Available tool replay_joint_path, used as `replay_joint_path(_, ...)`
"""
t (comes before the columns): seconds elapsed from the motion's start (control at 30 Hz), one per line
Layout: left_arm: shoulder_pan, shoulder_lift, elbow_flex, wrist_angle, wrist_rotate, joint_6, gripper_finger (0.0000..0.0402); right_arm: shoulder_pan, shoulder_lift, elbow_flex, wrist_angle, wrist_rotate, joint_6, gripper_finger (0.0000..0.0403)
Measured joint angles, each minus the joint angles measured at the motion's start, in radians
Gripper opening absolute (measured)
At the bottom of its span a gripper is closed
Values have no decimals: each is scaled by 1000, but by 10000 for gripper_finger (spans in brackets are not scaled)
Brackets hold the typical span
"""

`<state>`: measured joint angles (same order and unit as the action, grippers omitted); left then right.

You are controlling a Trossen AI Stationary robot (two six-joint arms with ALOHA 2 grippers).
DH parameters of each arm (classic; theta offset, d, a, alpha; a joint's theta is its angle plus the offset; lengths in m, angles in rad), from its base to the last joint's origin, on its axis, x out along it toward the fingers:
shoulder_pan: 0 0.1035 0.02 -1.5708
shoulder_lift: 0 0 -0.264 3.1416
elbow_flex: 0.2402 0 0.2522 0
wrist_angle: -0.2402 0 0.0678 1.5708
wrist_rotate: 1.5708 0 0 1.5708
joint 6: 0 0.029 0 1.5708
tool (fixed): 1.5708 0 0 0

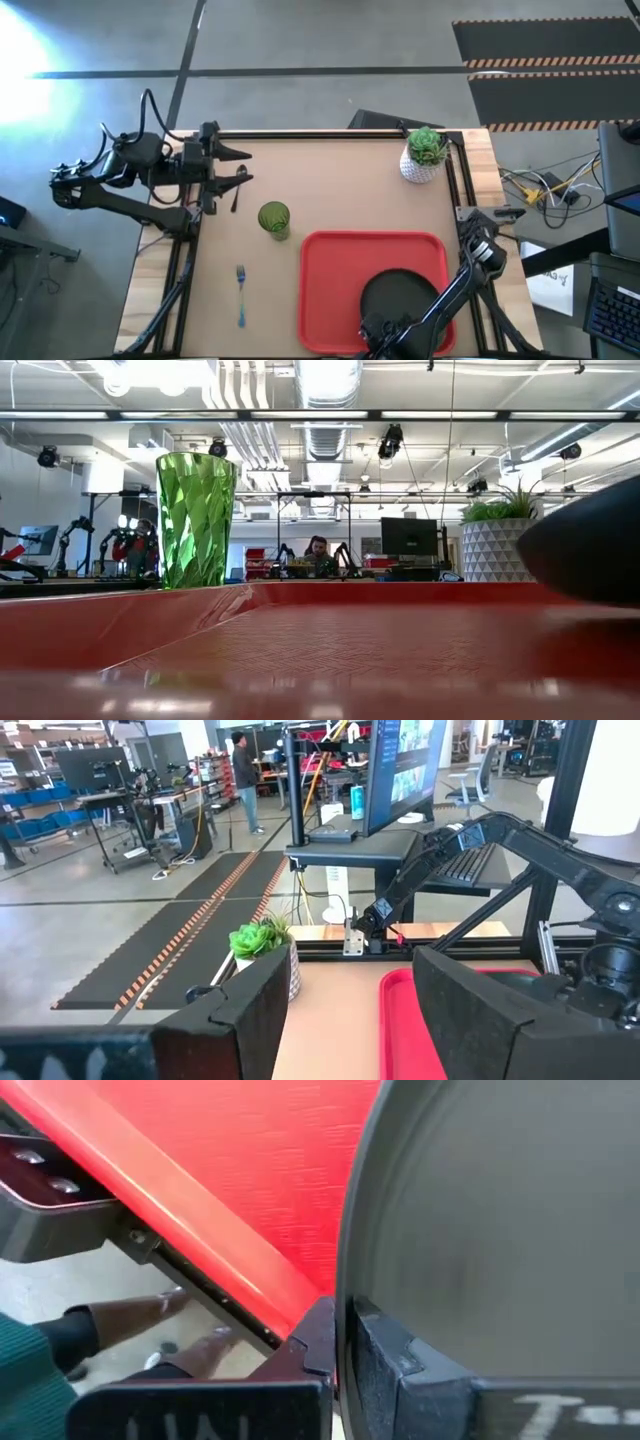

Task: Pick and place plate/cup/fork/spoon on tray
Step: Put the black plate on the red serving tray

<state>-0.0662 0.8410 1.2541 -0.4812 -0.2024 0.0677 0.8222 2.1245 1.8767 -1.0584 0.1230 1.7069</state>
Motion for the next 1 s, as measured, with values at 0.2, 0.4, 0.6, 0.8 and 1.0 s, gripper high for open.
replay_joint_path(0.2,0,-2,0,0,-1,0,195,-7,-5,-36,26,4,-21,9)
replay_joint_path(0.4,0,0,2,1,0,-1,195,-47,-6,-60,58,13,-112,9)
replay_joint_path(0.6,0,1,2,0,1,-2,195,-81,-6,-56,127,43,-204,9)
replay_joint_path(0.8,0,-4,0,0,8,-3,195,-90,-6,-56,167,64,-215,9)
replay_joint_path(1.0,0,-11,1,-1,10,-3,195,-89,-6,-58,183,66,-187,13)
